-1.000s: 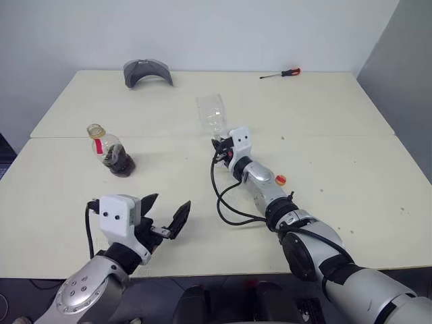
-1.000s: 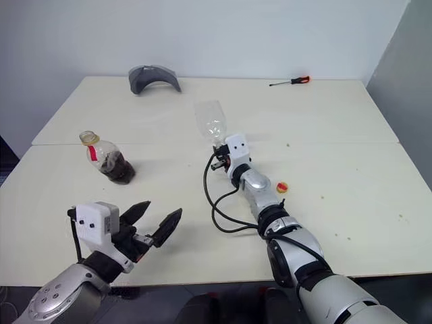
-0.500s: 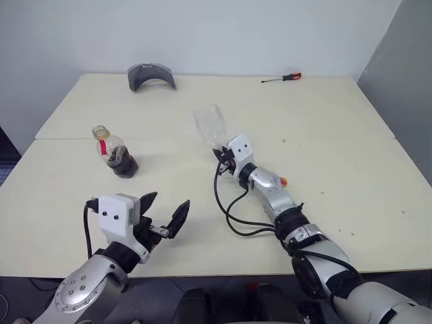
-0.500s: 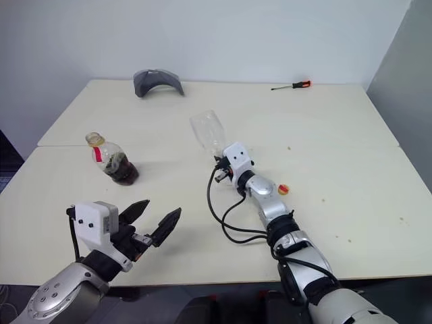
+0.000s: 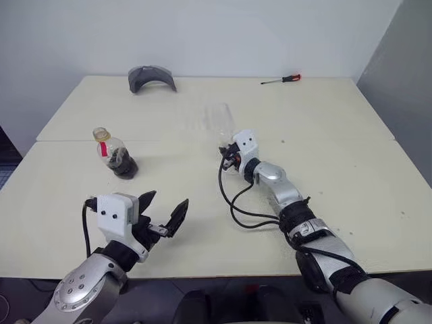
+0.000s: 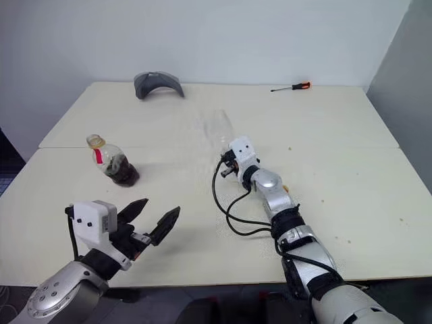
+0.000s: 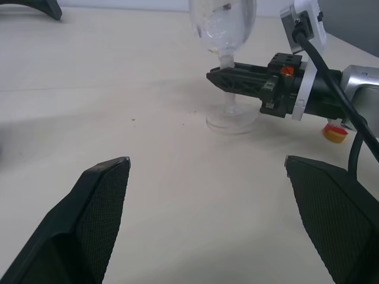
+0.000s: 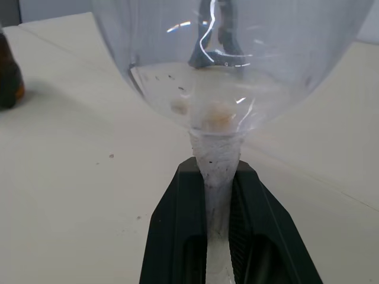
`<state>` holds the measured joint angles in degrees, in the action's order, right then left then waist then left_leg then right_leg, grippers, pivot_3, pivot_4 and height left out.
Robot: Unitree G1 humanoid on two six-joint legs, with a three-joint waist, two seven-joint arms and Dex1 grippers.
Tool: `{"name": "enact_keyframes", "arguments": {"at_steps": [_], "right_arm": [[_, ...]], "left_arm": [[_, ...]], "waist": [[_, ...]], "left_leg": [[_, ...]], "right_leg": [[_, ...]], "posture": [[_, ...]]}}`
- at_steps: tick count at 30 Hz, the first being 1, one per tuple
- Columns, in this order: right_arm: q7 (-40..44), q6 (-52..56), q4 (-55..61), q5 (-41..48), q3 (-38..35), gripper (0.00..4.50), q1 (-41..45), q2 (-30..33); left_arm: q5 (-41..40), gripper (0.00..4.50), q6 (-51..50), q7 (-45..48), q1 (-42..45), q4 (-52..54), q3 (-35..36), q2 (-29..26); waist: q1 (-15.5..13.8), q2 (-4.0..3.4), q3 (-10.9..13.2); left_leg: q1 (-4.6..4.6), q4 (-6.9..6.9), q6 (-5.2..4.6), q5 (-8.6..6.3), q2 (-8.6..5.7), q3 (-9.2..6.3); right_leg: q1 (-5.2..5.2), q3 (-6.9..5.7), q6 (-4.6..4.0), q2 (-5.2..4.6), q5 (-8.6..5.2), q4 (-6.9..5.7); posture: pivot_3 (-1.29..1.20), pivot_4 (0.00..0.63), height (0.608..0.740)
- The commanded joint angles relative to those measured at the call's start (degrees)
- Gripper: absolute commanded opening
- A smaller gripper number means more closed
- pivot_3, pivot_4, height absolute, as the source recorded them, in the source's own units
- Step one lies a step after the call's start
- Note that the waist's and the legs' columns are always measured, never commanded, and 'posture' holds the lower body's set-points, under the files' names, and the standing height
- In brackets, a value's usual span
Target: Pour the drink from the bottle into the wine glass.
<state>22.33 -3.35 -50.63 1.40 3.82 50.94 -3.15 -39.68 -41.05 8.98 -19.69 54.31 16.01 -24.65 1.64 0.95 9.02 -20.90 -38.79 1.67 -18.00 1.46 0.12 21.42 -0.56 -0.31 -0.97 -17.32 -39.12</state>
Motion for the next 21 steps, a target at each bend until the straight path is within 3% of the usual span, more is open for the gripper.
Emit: {"name": "enact_keyframes", "arguments": {"at_steps": [1,11,21], "right_arm": [[-2.8,-7.1,-5.4,0.6,-2.0,0.17,5.2,-2.0],[-5.7,-13.6,-16.3,1.6,-5.8,0.17,9.4,-6.8],[-4.9,-9.9,-18.2,-2.6,-1.7,0.17,5.4,-6.6]], "left_arm": [[0.1,4.5,1.2,-0.2,0.0,1.0,0.6,0.0],[-0.6,4.5,0.9,-1.0,1.0,1.2,1.4,-0.2],[-2.2,4.5,-1.2,-5.5,3.0,3.4,1.6,-0.1]], "waist": [[0.2,-0.02,0.1],[0.2,-0.06,0.1],[0.2,-0.04,0.1]], "left_leg": [[-0.01,0.01,0.01,0.0,0.0,0.01],[-0.04,0.07,0.02,0.01,0.03,0.05],[0.01,0.07,0.02,0.01,0.04,0.02]], "right_leg": [[0.01,0.0,0.0,0.0,0.0,0.01],[0.05,0.01,-0.01,0.0,0.0,0.07],[0.0,0.0,-0.01,0.0,0.0,0.05]], "posture": [[0.0,0.15,0.74],[0.0,0.15,0.74],[0.0,0.15,0.74]]}}
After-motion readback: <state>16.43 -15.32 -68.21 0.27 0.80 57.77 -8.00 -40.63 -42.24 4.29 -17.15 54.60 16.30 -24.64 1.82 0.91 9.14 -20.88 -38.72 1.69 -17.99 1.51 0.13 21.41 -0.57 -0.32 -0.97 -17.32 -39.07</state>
